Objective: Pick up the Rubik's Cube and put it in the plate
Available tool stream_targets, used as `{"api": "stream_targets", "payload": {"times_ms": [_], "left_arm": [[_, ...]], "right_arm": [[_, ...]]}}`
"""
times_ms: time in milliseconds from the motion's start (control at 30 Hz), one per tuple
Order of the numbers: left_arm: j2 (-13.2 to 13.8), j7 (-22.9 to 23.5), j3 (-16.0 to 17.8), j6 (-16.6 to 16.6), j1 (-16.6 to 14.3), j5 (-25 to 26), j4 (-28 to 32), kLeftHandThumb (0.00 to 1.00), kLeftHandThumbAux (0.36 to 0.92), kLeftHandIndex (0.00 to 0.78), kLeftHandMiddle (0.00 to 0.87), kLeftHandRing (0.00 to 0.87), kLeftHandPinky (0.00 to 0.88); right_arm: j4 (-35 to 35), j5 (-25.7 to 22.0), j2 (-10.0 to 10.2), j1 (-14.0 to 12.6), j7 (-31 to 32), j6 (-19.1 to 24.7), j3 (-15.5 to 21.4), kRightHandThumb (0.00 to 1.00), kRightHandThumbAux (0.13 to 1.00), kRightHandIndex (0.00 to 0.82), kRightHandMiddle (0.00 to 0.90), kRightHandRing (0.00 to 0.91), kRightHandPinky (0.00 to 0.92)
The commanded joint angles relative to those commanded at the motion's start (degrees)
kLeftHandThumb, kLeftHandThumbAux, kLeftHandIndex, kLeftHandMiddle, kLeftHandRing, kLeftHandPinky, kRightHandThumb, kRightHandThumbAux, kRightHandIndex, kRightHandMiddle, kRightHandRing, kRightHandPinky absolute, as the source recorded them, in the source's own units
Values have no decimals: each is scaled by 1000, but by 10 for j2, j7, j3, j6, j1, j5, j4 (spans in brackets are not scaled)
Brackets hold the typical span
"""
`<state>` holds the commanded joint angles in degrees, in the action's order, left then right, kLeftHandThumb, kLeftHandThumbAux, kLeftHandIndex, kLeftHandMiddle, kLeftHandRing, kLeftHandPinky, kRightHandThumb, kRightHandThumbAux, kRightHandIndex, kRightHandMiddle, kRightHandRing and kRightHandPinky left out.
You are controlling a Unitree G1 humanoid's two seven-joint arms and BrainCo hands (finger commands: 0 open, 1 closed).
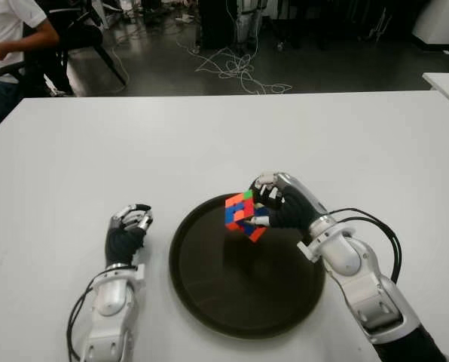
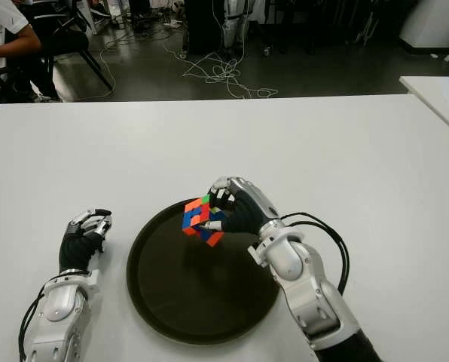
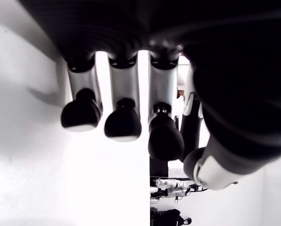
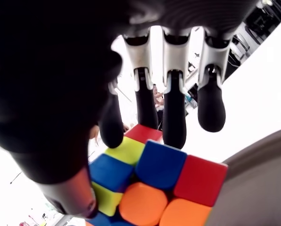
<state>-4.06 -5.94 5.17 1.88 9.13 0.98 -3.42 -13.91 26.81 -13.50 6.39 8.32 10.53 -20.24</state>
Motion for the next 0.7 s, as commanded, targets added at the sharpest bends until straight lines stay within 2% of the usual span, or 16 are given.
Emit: {"api": "stream_targets", "payload": {"times_ms": [100, 267, 400, 700], "left_arm": [[1, 1, -1, 2, 0, -1, 1, 710, 705, 443, 817, 821, 810], [1, 0, -1, 4, 0, -1, 1, 710, 705, 444, 817, 820, 809], [2, -2, -1, 5, -1, -4, 0, 710, 705, 443, 815, 819, 809], [2, 0, -3, 10, 0, -6, 2, 709, 705, 443, 819, 819, 806]], "right_arm": [[-1, 11, -3, 1, 3, 1, -3, 53, 904, 474, 599, 639, 648], [-3, 27, -8, 2, 12, 7, -5, 8, 910, 410, 524, 551, 555], [-6, 22, -9, 3, 23, 1, -3, 1, 922, 370, 460, 478, 486], [-3, 25, -4, 1, 15, -7, 2, 0, 917, 334, 403, 416, 424]]}}
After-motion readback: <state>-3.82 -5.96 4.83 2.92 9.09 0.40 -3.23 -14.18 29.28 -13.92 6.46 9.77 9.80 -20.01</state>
